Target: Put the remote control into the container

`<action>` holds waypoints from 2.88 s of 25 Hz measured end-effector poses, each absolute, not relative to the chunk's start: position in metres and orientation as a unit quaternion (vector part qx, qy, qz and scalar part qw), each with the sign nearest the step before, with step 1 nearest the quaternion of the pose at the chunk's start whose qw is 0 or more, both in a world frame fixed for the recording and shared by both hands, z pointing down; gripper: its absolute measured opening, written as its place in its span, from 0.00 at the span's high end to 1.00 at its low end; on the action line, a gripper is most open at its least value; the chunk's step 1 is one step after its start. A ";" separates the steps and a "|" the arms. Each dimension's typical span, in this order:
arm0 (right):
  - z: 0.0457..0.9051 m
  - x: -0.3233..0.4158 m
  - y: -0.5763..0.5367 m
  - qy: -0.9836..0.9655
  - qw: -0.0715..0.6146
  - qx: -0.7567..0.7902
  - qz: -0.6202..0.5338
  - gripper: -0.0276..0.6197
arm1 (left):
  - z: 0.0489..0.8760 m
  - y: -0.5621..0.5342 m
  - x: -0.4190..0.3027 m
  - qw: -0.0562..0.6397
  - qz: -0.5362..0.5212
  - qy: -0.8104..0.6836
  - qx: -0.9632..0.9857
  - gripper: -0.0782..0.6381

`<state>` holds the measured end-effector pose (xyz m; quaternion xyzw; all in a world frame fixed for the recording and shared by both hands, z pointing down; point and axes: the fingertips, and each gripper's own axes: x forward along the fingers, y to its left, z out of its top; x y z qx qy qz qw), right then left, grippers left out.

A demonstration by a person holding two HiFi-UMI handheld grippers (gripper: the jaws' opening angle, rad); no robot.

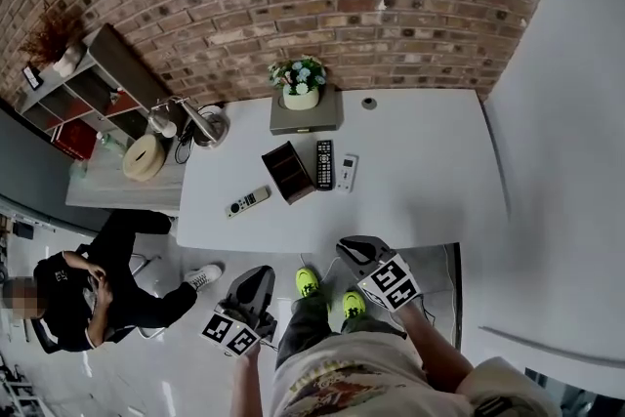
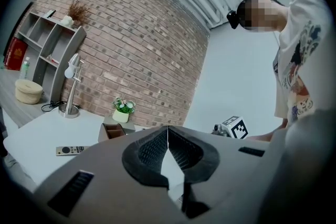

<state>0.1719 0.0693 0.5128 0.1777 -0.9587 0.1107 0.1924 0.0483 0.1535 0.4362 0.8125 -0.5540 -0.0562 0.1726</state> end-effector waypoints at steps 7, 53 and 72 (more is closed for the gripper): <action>0.533 0.164 0.043 -0.941 0.213 0.228 0.131 0.92 | 0.458 0.114 0.031 0.167 -0.014 -0.524 0.835 0.88; 0.719 0.145 -0.130 -0.776 0.340 0.453 0.277 0.53 | 0.525 -0.008 -0.072 0.281 0.019 -0.455 0.845 0.88; 0.726 0.156 -0.134 -0.770 0.352 0.442 0.297 0.54 | 0.524 -0.015 -0.067 0.287 0.016 -0.477 0.831 0.88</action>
